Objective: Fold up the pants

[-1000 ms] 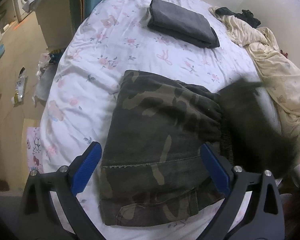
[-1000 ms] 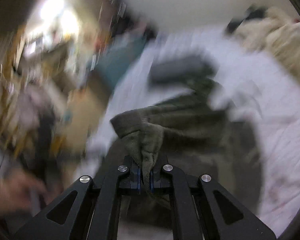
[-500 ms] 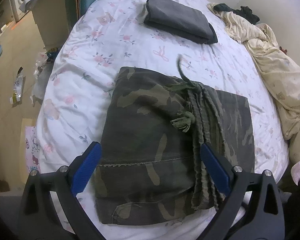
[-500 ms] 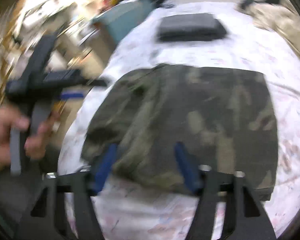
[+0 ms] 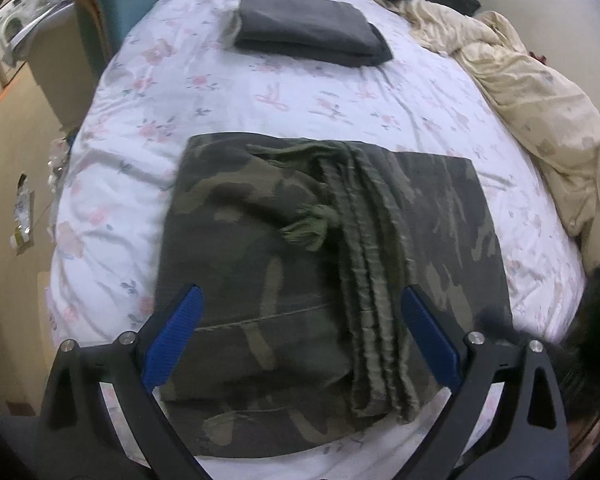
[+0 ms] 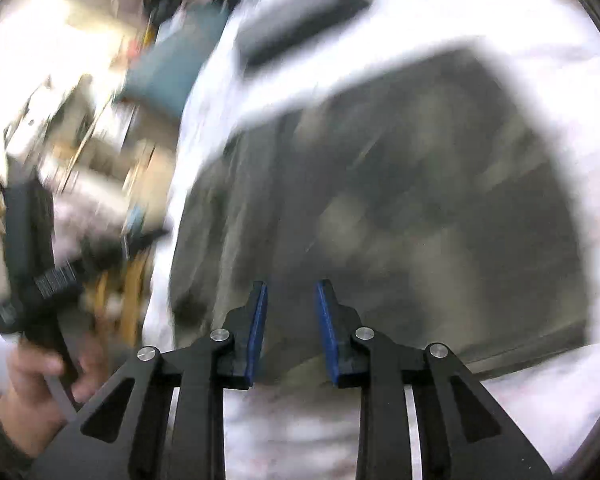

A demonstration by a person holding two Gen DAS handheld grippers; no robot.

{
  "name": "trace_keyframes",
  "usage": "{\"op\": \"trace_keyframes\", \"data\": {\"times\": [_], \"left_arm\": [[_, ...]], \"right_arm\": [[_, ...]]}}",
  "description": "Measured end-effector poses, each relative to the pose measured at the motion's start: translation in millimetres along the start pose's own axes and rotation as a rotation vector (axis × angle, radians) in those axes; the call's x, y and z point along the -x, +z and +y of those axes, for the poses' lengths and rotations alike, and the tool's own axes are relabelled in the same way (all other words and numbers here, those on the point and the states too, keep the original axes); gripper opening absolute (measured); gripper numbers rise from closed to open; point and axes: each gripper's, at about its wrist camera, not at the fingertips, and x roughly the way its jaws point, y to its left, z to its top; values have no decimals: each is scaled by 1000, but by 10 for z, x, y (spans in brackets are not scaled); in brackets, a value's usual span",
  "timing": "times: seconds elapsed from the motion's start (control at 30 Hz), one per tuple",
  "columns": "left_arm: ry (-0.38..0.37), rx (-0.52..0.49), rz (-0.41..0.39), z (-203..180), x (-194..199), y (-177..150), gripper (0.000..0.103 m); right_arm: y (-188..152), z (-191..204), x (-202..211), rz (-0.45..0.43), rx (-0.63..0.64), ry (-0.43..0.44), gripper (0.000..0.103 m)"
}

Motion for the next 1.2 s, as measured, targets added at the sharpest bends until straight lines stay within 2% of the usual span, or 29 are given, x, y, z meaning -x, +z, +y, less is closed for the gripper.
{"op": "trace_keyframes", "data": {"times": [0.07,0.1,0.13,0.17,0.2,0.23,0.27,0.3,0.33,0.37,0.47,0.5,0.57,0.63,0.67,0.73,0.8,0.87,0.9,1.03,1.13,1.2], "left_arm": [[-11,-21,-3,-77,1,-3,97],[-11,-33,-8,-113,10,-1,97],[-9,-39,-14,-129,21,2,97],[-4,-45,-21,-141,36,6,97],[1,-47,-24,-142,39,12,97],[17,-47,-27,-131,45,18,97],[39,-43,-30,-108,48,27,97],[49,-36,-31,-83,46,37,98],[61,-18,-35,-30,55,48,98],[70,6,-40,28,68,59,97],[96,63,-52,188,107,71,97],[97,74,-53,221,115,70,97],[95,105,-63,295,143,75,97],[110,116,-77,336,161,90,98],[119,120,-84,352,169,103,98],[136,128,-99,390,186,136,98],[154,140,-105,433,176,159,98],[153,148,-92,464,139,173,98],[153,153,-83,482,115,180,98],[153,165,-62,514,61,182,98],[135,159,-68,487,91,192,98],[130,155,-77,474,125,198,98]], "right_arm": [[87,-269,286,-106,-96,-77,28],[115,-514,402,-138,-180,-160,28],[111,-683,425,-134,-233,-229,28],[85,-857,410,-109,-286,-303,28],[8,-1095,293,-26,-365,-404,28],[-71,-1252,169,59,-419,-445,28],[-156,-1378,58,122,-479,-423,25],[-178,-1399,99,89,-507,-423,21],[-104,-1341,124,96,-492,-440,29],[-39,-1284,139,94,-467,-440,28],[365,-1018,309,-13,-339,-465,28],[586,-929,301,-35,-273,-434,28],[978,-836,195,-37,-190,-390,17],[1284,-867,39,-25,-117,-387,0],[1405,-904,-69,-13,-101,-392,0],[1580,-1061,-317,38,-96,-344,0],[1705,-1149,-554,80,-69,-361,0],[1780,-1207,-854,128,-46,-389,0],[1760,-1280,-879,143,-42,-408,0],[1769,-1301,-974,105,-29,-439,0],[1683,-1243,-626,48,-63,-381,0],[1570,-1249,-293,2,-122,-339,7]]}}
